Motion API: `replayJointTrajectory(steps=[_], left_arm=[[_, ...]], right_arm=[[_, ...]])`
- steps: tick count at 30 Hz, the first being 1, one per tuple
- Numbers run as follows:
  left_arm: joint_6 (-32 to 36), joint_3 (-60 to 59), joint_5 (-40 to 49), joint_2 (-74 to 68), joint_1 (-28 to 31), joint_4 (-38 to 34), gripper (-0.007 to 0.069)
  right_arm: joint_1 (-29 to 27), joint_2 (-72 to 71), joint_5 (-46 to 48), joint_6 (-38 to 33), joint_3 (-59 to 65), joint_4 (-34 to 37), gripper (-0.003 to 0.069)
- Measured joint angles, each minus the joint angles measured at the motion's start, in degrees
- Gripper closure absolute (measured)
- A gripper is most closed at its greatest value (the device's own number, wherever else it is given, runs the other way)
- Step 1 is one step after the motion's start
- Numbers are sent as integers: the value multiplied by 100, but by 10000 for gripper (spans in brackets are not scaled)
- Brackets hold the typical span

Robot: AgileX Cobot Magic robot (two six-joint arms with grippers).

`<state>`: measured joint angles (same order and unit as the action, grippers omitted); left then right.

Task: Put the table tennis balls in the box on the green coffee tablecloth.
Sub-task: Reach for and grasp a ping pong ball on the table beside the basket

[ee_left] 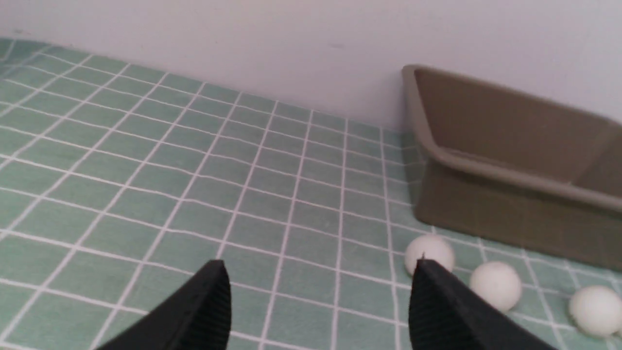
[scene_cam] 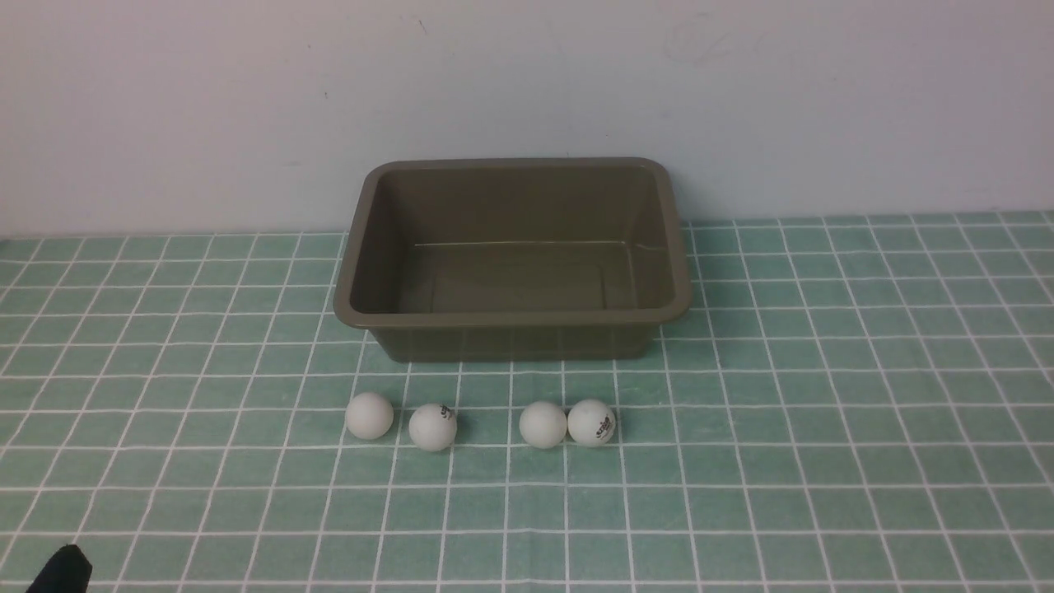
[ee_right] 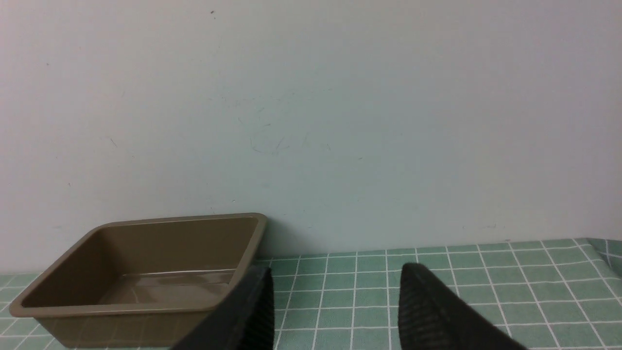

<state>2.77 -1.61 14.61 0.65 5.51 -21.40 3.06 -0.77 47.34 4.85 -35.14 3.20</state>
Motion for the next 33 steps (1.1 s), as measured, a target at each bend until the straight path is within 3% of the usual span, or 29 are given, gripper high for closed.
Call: replayJointTrajectory(steps=[17,26,30,33], left_arm=[[58,118,-340,0,0,-2155,178],[1281,1685,957,-118,0,-2174,178],[1599,2313,1709,-930,0,-2139,178],[2329,2829,2346,-2118,0,-2096,178]], right_arm=[[0,0,74,-13,0,126,332],[0,0,332,-314,0,276,332],[0,0,412,-314,0,276,332],[0,0,487,-350,0,276,332]])
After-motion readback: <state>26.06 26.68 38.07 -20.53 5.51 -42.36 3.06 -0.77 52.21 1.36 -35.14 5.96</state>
